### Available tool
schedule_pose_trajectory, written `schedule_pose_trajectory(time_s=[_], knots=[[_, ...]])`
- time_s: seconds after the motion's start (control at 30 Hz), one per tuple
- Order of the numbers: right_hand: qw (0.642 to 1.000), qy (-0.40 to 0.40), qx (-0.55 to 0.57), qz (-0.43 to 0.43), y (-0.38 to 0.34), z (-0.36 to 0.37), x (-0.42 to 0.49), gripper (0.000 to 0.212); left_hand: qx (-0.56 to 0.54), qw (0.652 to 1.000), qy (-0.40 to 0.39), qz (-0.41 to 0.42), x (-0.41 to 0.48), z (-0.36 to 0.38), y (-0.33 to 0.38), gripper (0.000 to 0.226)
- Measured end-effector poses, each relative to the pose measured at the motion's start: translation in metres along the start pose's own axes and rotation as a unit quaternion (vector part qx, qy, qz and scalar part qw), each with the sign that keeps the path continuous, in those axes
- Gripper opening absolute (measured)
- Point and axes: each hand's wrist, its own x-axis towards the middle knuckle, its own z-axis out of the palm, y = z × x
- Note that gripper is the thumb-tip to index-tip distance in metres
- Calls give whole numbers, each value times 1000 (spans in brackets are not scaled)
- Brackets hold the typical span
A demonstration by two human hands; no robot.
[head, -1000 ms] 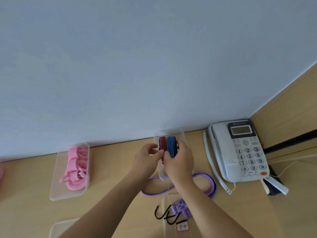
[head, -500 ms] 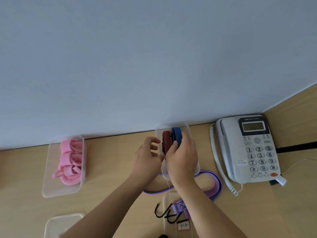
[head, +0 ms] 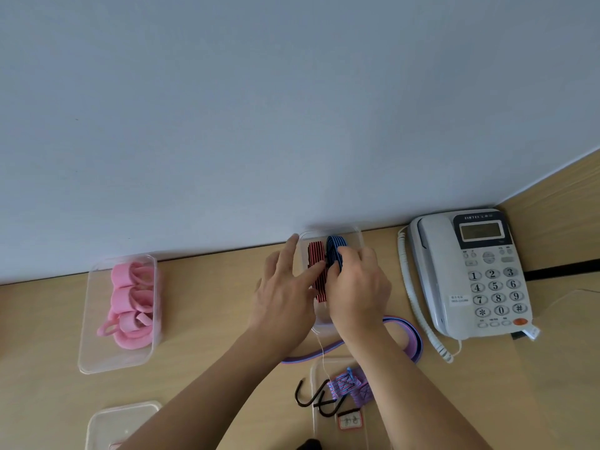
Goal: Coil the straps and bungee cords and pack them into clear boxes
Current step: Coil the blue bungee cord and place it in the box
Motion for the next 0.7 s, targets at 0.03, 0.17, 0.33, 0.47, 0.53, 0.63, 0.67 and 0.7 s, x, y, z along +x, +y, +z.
schedule_pose_trajectory(time_s=[0.03, 0.17, 0.33, 0.47, 0.53, 0.63, 0.67, 0.7], knots=[[1000, 5, -11, -15, 2, 1, 0, 26, 11, 1000, -5, 0, 0, -2, 1, 56], [995, 25, -44, -86, 9, 3, -8, 16, 23, 998, -44, -27, 2, -8, 4, 47], [985, 0, -115, -130, 18, -6, -12, 37, 15, 999, -26, -18, 2, -6, 3, 46], [989, -27, -121, -86, 29, -8, 0, 28, 20, 1000, -10, -21, 3, -4, 3, 40], [986, -46, -122, -101, 33, -7, 3, 26, 27, 999, -12, -21, 4, -3, 5, 41], [987, -41, -96, -126, 36, -8, 3, 30, 75, 996, 15, 38, 6, 3, 4, 46], [987, -37, -79, -132, 38, -10, 2, 34, 99, 992, 28, 68, 6, 5, 5, 47], [987, -37, -61, -141, 40, -11, 0, 38, 125, 987, 38, 96, 7, 6, 7, 49]])
